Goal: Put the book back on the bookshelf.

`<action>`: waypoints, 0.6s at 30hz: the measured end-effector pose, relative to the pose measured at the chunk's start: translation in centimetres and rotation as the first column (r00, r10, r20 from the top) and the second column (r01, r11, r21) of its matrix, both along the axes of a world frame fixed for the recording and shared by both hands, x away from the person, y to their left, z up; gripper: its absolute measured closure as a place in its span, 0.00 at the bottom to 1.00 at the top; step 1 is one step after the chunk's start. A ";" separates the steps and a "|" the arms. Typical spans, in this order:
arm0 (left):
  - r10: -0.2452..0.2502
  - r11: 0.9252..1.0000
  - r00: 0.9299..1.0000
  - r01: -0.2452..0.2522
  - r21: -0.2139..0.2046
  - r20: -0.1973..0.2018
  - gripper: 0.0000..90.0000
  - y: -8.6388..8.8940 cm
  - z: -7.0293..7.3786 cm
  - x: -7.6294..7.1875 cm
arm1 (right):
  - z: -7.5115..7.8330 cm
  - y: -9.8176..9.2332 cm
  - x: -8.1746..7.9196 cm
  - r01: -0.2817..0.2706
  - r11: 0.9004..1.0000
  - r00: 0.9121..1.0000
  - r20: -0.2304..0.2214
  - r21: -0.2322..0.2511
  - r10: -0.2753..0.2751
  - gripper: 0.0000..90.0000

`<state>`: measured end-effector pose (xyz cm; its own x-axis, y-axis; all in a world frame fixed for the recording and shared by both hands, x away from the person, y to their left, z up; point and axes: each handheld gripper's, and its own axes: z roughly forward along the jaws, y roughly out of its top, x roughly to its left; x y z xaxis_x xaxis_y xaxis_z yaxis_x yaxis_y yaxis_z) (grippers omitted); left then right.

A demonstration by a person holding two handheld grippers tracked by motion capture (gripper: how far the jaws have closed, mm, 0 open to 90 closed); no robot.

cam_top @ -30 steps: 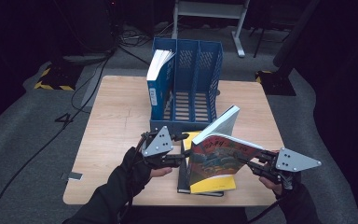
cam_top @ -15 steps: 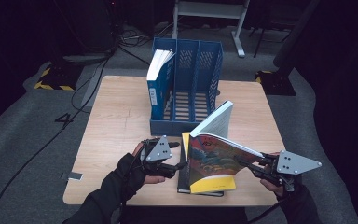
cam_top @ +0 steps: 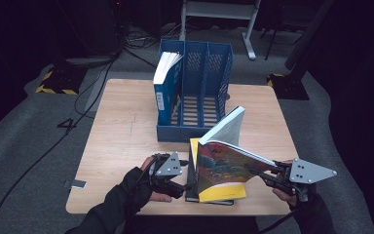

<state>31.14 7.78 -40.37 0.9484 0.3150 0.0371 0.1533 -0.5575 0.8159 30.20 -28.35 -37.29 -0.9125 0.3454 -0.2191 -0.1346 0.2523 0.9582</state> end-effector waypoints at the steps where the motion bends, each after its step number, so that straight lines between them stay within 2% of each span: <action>1: 0.000 1.000 1.000 0.000 -0.009 -0.007 0.34 -0.3 -0.1 0.0 | 0.0 0.0 0.0 0.001 1.000 1.000 0.000 0.002 -0.001 0.95; 3: 0.002 1.000 1.000 -0.002 -0.029 -0.004 0.34 -1.1 -0.3 0.0 | 0.0 0.0 0.0 0.000 1.000 1.000 -0.003 0.003 0.000 0.95; 6: 0.005 0.995 1.000 -0.006 -0.101 -0.008 0.35 -2.4 -0.6 0.3 | 0.0 0.1 0.0 0.003 1.000 1.000 -0.004 0.006 -0.003 0.95; 7: 0.011 0.994 1.000 -0.010 -0.110 0.009 0.36 -2.7 -0.5 0.3 | 0.0 0.1 0.0 0.004 1.000 1.000 -0.005 0.006 -0.004 0.95; 9: 0.011 0.990 1.000 -0.008 -0.144 0.020 0.39 -3.1 -0.2 0.4 | -0.1 0.1 0.1 0.007 1.000 1.000 -0.007 0.008 -0.007 0.95; 12: 0.039 0.981 0.999 -0.032 -0.189 0.036 0.41 -3.5 0.5 0.8 | -0.2 0.1 0.1 0.015 1.000 1.000 -0.012 0.007 -0.015 0.95; 14: 0.057 0.973 0.997 -0.046 -0.226 0.042 0.42 -3.7 1.0 1.1 | -0.2 0.1 0.2 0.018 1.000 1.000 -0.013 0.005 -0.018 0.94; 16: 0.067 0.967 0.997 -0.053 -0.251 0.047 0.43 -3.8 1.6 1.4 | -0.3 0.1 0.3 0.024 1.000 1.000 -0.013 -0.003 -0.024 0.94; 18: 0.073 0.964 0.996 -0.057 -0.259 0.054 0.44 -3.8 1.8 1.5 | -0.4 0.1 0.3 0.028 1.000 0.999 -0.018 -0.005 -0.028 0.94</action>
<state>32.68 3.95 -38.58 0.9240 0.3824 0.0058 0.1260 -0.3185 0.9395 30.49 -28.28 -37.71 -0.9065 0.3694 -0.2044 -0.1101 0.2605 0.9592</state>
